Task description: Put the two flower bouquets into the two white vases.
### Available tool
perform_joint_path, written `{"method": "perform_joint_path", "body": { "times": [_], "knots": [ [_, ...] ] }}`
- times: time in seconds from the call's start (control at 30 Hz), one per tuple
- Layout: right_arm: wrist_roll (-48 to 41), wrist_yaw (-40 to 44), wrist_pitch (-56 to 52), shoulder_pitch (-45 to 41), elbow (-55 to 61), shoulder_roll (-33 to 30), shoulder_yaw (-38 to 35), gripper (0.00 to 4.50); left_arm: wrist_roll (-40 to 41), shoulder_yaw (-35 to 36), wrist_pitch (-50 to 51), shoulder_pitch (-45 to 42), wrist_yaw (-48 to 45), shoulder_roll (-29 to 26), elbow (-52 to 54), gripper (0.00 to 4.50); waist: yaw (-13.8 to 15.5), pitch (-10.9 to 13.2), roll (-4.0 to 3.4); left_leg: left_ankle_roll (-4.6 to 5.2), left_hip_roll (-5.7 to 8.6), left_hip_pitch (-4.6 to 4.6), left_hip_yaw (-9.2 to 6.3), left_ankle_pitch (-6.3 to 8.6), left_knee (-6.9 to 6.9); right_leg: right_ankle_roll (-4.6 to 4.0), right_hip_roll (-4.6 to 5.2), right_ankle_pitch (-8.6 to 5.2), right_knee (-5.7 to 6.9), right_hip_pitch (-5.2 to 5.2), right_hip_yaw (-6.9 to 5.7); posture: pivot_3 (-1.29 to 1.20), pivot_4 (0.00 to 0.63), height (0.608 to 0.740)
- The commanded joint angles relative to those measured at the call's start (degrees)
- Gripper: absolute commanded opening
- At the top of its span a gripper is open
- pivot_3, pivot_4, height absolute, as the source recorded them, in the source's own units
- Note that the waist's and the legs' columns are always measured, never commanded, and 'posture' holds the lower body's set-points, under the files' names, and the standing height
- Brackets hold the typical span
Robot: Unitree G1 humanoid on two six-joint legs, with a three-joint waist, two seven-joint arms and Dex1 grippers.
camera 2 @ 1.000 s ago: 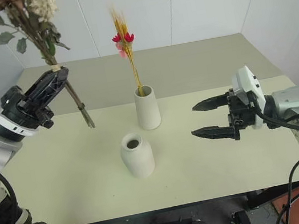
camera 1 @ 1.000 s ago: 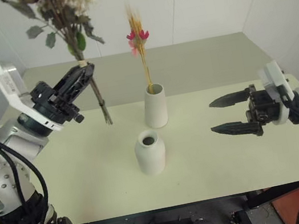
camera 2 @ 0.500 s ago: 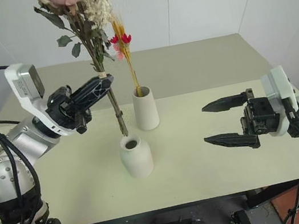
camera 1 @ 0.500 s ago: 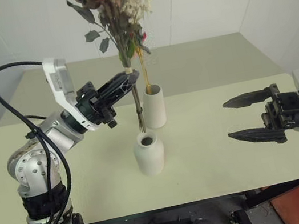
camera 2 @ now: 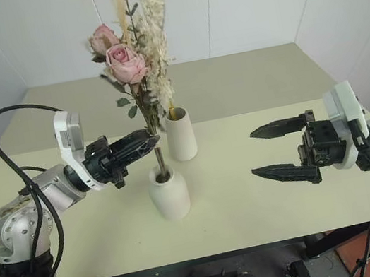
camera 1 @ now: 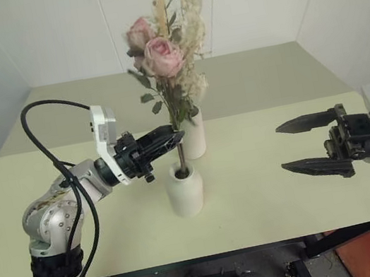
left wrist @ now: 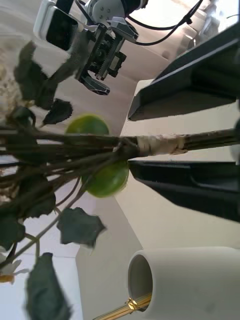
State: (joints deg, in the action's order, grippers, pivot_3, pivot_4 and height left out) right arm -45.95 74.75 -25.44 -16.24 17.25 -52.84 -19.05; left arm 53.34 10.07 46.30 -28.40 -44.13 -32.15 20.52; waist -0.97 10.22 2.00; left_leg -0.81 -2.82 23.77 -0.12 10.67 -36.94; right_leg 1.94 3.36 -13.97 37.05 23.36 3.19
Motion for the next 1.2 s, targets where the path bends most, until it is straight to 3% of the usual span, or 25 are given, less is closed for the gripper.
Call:
{"method": "perform_joint_path", "body": {
  "times": [0.03, 0.23, 0.63, 0.83, 0.97, 1.2],
  "knots": [
    [-1.3, -0.1, -0.2, 0.3, 1.5, -1.1, -2.5, 4.16, 1.6, 2.7, -1.1, 1.7, -0.9, -2.0, 3.4, 2.6, 0.0, 0.0, 0.0, 0.0, 0.0, 0.0, 0.0, 0.0, 0.0, 0.0, 0.0, 0.0, 0.0, 0.0, 0.0, 0.0, 0.15, 0.74],
    [-1.2, 0.4, 0.2, 0.9, 0.7, -1.3, -2.4, 4.16, 4.6, 8.7, 0.2, 8.0, -0.6, -7.4, 7.4, 4.43, 0.0, 0.0, 0.0, 0.0, -0.01, -0.02, 0.0, 0.0, 0.0, 0.03, 0.0, -0.02, -0.02, -0.02, 0.0, 0.0, 0.15, 0.74],
    [-0.8, 1.9, 0.3, -0.3, -2.0, -1.3, -1.1, 4.16, 7.3, 19.2, -1.0, 21.5, -1.1, -15.4, 13.9, 4.47, 0.2, 0.0, 0.0, -0.01, -0.04, -0.11, 0.06, 0.01, 0.04, 0.38, 0.03, -0.27, -0.07, -0.08, 0.0, 0.0, 0.15, 0.74],
    [-0.9, 2.3, 0.0, 1.4, -2.3, -1.7, -2.3, 4.16, 3.4, 24.1, -5.0, 29.1, -3.4, -16.6, 16.1, 4.47, 0.2, 0.0, 0.0, -0.02, -0.05, -0.18, 0.11, 0.01, 0.06, 0.33, 0.04, -0.32, -0.07, -0.1, 0.02, 0.0, 0.15, 0.74],
    [-0.8, 1.9, -0.3, 3.1, -2.4, -2.4, -3.7, 4.16, -2.7, 27.1, -9.2, 35.5, -9.9, -19.8, 15.4, 4.47, 0.2, 0.0, 0.0, -0.03, -0.06, -0.18, 0.14, 0.02, 0.1, 0.26, 0.04, -0.36, -0.08, -0.07, 0.02, 0.0, 0.15, 0.74],
    [-0.1, 1.5, 0.0, 5.5, -2.9, -3.6, -5.2, 4.16, -4.1, 28.2, -11.4, 36.0, -13.1, -21.6, 12.3, 4.47, 0.3, 0.0, -0.01, -0.04, -0.08, -0.26, 0.2, 0.03, 0.1, -0.15, 0.07, -0.63, -0.09, -0.11, 0.05, 0.0, 0.15, 0.74]
  ]
}}
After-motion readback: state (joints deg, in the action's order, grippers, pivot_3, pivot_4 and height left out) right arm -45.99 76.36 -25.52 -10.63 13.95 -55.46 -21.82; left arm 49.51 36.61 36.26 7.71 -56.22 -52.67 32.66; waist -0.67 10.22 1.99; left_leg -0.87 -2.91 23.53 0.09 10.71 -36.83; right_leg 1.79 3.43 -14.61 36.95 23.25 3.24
